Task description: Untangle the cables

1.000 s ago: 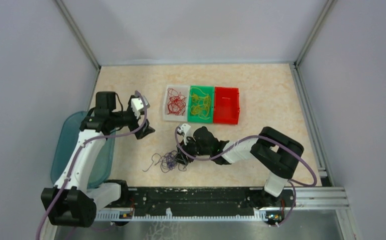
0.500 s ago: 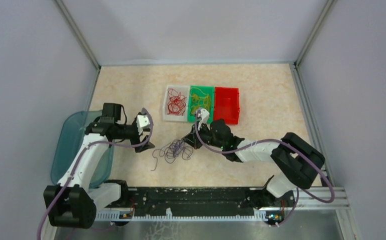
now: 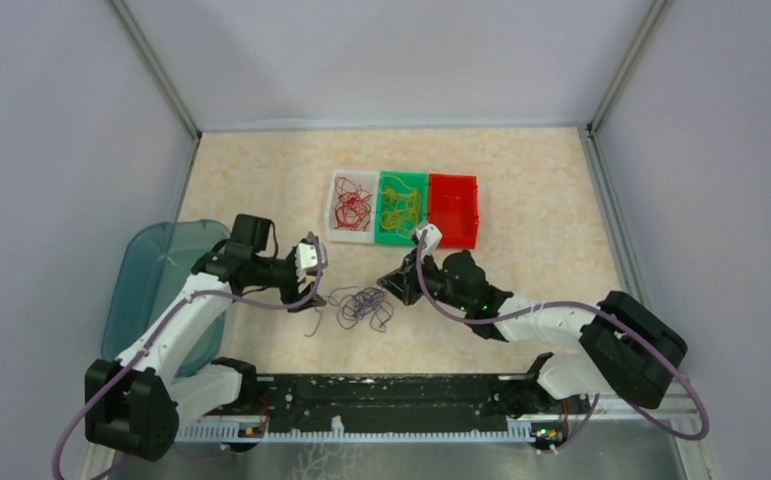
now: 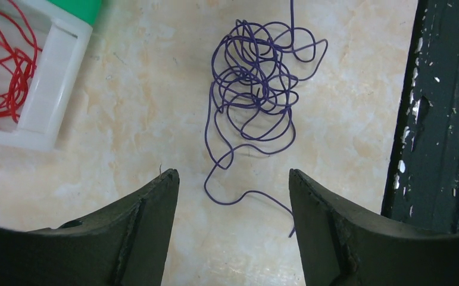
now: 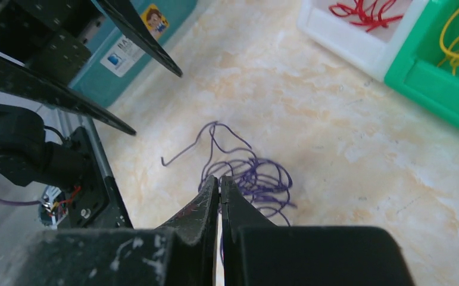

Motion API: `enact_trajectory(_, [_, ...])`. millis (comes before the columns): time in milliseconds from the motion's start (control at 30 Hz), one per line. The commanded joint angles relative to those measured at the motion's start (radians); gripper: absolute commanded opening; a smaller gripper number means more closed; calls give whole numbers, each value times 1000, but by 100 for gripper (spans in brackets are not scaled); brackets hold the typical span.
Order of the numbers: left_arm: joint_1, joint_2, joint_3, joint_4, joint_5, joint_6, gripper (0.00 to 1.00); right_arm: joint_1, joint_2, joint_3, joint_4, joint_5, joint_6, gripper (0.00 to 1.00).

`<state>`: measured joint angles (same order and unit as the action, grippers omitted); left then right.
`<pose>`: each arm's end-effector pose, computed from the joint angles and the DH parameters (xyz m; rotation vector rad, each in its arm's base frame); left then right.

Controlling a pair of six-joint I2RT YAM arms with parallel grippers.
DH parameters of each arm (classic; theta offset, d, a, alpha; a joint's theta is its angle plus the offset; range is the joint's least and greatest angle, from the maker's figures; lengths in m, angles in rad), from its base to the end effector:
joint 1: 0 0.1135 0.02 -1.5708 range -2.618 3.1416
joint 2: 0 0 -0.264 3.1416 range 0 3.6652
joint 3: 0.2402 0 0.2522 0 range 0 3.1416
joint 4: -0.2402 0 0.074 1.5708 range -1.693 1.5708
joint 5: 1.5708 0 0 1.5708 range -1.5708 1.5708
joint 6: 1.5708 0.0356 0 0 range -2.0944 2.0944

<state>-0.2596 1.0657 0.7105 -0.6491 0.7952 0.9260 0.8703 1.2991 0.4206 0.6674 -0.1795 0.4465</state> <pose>0.1828 -0.0748 0.2321 1.5027 1.7326 -0.6868 0.1616 0.2016 0.1947 -0.5383 1.8408 1.0823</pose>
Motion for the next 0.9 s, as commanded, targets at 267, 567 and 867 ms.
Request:
enact_trajectory(267, [-140, 243, 57, 184, -133, -149, 72, 5, -6, -31, 92, 8, 13, 9])
enact_trajectory(567, [-158, 353, 96, 211, -87, -215, 63, 5, -1, -40, 89, 29, -9, 17])
enact_trajectory(867, [-180, 422, 125, 199, -71, -210, 61, 4, -37, -45, 79, 58, -6, 30])
